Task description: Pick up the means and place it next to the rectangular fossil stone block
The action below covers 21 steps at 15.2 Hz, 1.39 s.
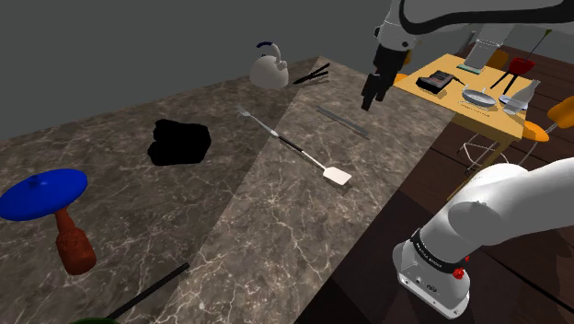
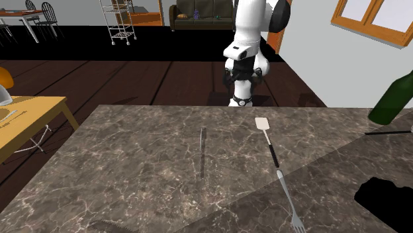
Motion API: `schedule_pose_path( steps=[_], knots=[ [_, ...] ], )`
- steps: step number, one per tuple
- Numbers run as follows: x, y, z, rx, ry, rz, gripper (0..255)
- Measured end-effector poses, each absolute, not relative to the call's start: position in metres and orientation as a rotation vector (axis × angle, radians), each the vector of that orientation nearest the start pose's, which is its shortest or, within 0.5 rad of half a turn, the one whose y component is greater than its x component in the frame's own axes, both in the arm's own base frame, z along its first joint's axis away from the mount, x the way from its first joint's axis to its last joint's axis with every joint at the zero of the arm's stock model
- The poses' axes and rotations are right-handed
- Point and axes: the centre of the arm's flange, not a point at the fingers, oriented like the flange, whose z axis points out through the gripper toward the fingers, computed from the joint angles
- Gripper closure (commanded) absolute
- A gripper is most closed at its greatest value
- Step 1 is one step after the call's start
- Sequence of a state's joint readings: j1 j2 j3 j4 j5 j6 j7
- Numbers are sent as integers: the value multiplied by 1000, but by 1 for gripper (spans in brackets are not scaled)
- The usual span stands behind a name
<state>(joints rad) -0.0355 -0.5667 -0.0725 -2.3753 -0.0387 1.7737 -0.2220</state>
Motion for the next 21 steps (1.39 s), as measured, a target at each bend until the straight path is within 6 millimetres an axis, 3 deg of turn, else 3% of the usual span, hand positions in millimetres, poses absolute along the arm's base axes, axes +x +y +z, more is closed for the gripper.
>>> schedule_pose_path(
  steps=[3, 17, 21],
  knots=[
    [400, -63, 504, -3128, -210, 59, 0],
    [513, -176, 400, -3133, -202, 80, 0],
    [523, -189, 376, -3134, -203, 83, 0]
  ],
)
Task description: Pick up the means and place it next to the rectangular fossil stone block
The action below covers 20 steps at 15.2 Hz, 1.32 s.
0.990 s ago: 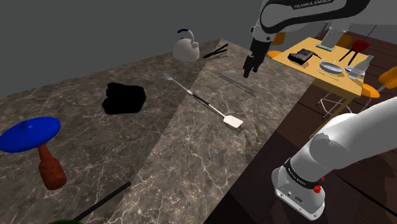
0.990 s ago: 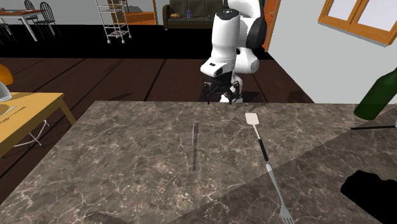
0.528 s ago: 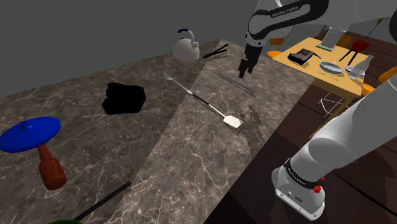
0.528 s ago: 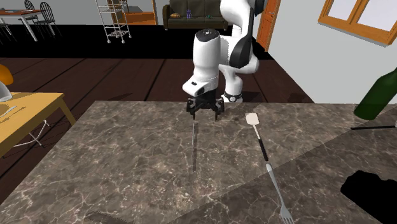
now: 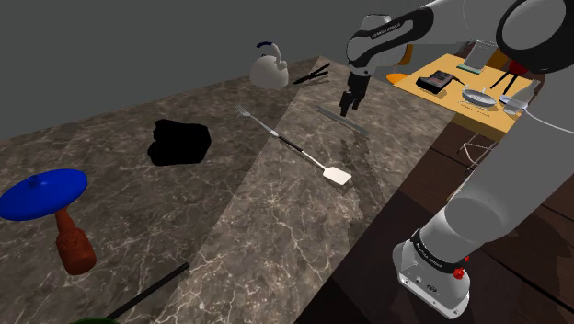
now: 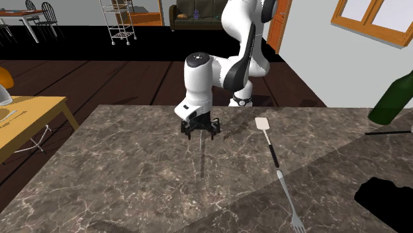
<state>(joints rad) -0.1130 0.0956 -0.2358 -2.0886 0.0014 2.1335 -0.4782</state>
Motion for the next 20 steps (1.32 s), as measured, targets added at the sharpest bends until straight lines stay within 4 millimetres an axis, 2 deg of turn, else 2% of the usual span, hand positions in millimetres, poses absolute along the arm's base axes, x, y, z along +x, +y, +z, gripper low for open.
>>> schedule_pose_path(
  steps=[5, 11, 12, 20],
  knots=[
    [522, -189, 352, -3134, -203, 82, 0],
    [523, -190, 348, -3134, -203, 82, 0],
    [523, -190, 348, -3134, -203, 82, 255],
    [523, -190, 348, -3134, -203, 82, 255]
  ],
)
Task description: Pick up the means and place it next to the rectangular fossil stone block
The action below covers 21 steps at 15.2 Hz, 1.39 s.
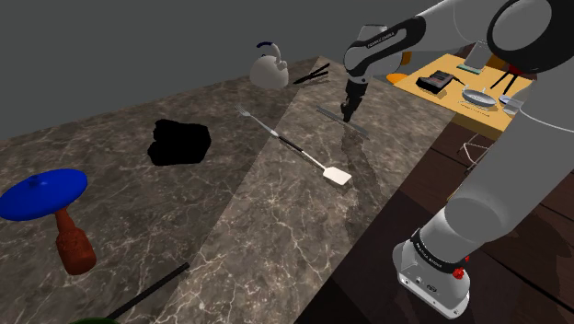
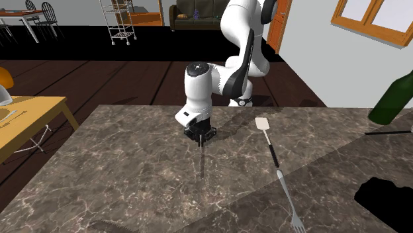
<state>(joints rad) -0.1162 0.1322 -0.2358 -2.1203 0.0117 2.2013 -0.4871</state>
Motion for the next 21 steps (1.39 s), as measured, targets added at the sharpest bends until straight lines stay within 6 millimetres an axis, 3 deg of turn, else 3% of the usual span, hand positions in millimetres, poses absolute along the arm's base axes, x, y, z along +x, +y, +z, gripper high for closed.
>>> schedule_pose_path(
  steps=[4, 21],
  knots=[
    [522, -190, 353, -3134, -203, 82, 255],
    [523, -190, 443, -3135, -203, 81, 255]
  ],
)
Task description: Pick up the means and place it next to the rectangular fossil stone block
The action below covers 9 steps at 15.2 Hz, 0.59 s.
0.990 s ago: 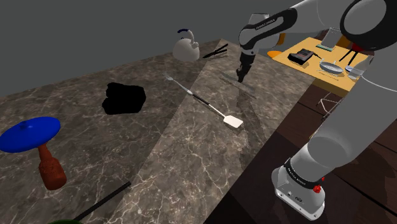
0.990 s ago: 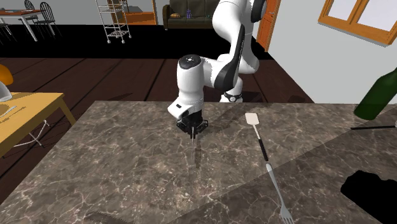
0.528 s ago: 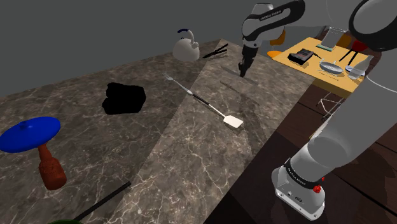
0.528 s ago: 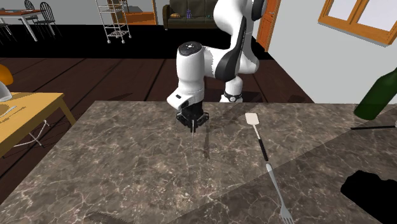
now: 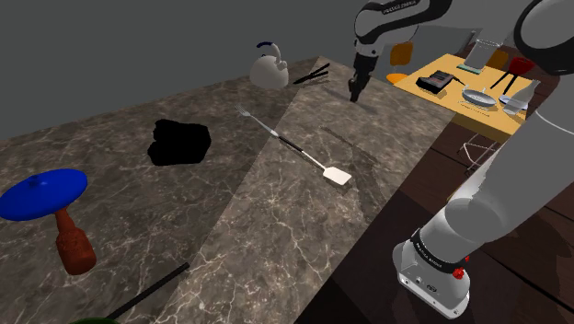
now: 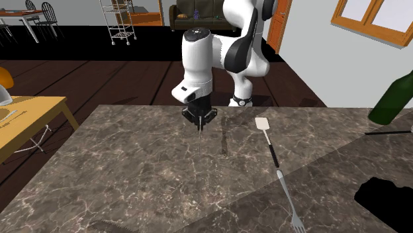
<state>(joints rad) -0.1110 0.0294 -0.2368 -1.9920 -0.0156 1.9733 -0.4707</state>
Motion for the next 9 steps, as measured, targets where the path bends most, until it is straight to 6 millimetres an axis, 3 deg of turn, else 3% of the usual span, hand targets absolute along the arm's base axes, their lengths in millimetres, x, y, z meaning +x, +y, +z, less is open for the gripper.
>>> schedule_pose_path(
  steps=[9],
  knots=[
    [522, -190, 491, -3134, -203, 81, 255]
  ],
)
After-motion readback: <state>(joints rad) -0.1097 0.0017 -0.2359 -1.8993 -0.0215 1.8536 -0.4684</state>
